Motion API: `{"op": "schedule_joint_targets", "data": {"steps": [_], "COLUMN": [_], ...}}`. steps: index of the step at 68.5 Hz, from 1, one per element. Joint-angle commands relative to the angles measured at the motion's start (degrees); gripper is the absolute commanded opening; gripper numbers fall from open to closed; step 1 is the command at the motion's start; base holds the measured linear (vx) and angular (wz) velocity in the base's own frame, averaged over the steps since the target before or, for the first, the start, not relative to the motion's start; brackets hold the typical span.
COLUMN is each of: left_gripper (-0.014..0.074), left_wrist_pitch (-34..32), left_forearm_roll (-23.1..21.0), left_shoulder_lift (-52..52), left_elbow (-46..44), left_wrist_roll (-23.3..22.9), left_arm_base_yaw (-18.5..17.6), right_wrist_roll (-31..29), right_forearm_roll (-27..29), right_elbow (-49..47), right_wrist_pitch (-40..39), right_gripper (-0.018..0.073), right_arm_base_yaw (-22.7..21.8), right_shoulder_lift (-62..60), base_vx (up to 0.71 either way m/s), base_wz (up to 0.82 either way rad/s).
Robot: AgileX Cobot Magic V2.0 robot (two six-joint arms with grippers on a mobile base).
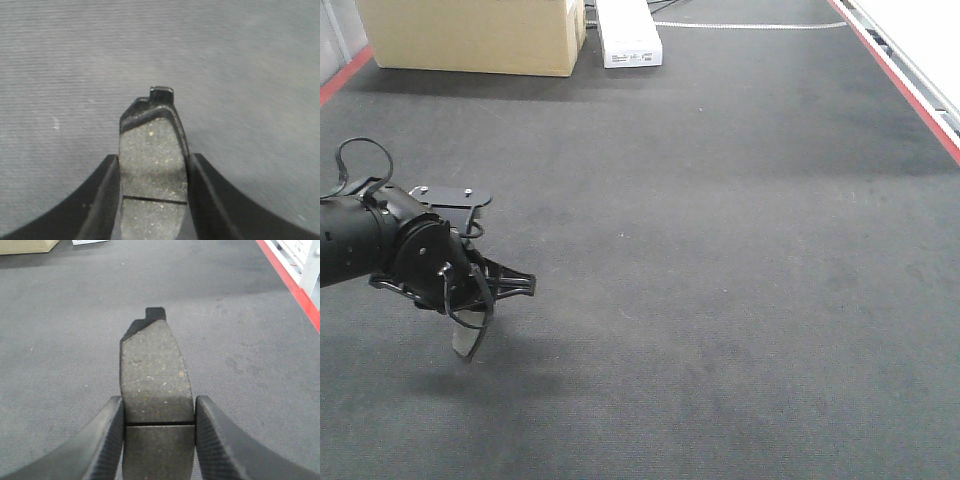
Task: Move and align brake pads A on conveyor
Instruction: 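Lower the left gripper with its brake pad onto the belt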
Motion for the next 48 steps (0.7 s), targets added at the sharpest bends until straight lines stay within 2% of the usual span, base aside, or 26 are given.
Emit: {"op": "schedule_joint_targets", "data": {"steps": [1, 36, 48], "left_gripper": [0.0094, 0.0114, 0.017], "left_wrist_pitch": [-2.71, -5.32, -6.1], "left_forearm_roll": [-0.43, -1.73, -2.07], "left_shoulder_lift": [-2.17, 2.6, 2.8], "left_elbow": [-1.94, -1.94, -1.94], "left_wrist_roll": [-0.75, -0.83, -0.83], "left_arm_base_yaw": [1.02, 1.34, 1.34], "right_wrist_roll": [-0.34, -0.34, -0.34], "right_forearm_roll": [-0.28, -0.28, -0.28], "right_elbow": [-1.74, -1.74, -1.74], "right_wrist_pitch": [-5.12, -5.13, -5.07], "right_gripper": [0.0033, 0.0033, 0.0033], "right_arm_base_yaw": [-0.25, -0.25, -0.25], "right_shoulder_lift": [0.09, 0.09, 0.09], "base_vx": [0.0, 0.0, 0.0], "base_wz": [0.0, 0.0, 0.0]}}
